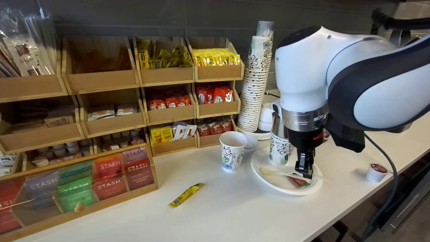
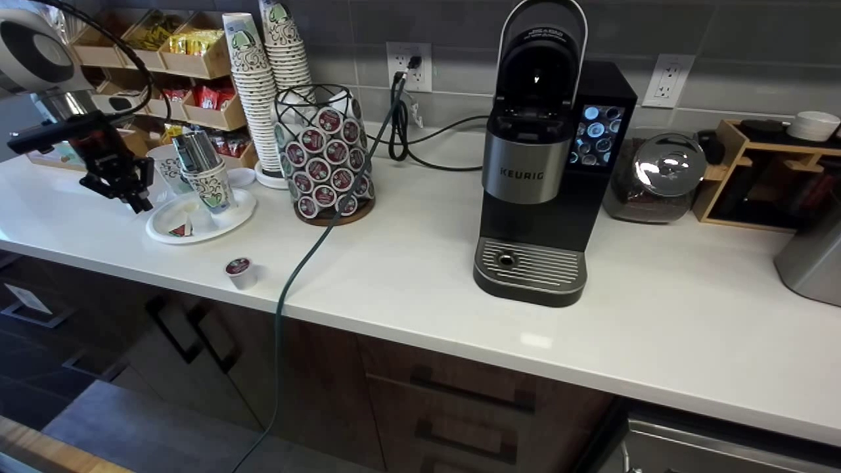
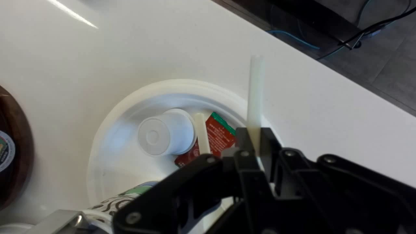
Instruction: Put the white fork on the plate
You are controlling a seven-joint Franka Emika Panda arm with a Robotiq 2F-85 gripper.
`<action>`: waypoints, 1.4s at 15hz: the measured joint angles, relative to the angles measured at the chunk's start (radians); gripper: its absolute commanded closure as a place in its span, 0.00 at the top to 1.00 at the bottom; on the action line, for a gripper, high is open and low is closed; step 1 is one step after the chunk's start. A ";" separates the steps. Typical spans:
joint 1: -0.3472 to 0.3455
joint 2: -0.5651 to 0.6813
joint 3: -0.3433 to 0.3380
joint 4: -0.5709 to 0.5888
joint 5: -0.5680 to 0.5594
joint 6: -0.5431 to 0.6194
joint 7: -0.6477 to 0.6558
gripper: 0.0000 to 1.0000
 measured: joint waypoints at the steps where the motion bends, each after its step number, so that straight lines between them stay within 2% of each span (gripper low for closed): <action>1: 0.003 0.011 -0.003 0.010 -0.001 0.001 0.026 0.03; 5: 0.024 0.057 -0.020 0.053 -0.021 0.001 0.100 0.03; 6: 0.030 0.068 -0.025 0.065 -0.030 0.001 0.114 0.37; 7: 0.037 0.080 -0.032 0.075 -0.040 0.001 0.128 0.38; 8: 0.043 0.092 -0.038 0.085 -0.045 0.001 0.141 0.44; 13: 0.056 0.122 -0.043 0.118 -0.031 0.008 0.167 0.83; 15: 0.053 0.104 -0.031 0.113 0.042 0.050 0.160 0.96; 16: 0.047 0.083 -0.016 0.103 0.110 0.065 0.138 1.00; 19: 0.021 -0.031 0.024 0.032 0.333 0.066 0.089 1.00; 21: 0.009 -0.137 0.027 -0.048 0.448 0.066 0.096 1.00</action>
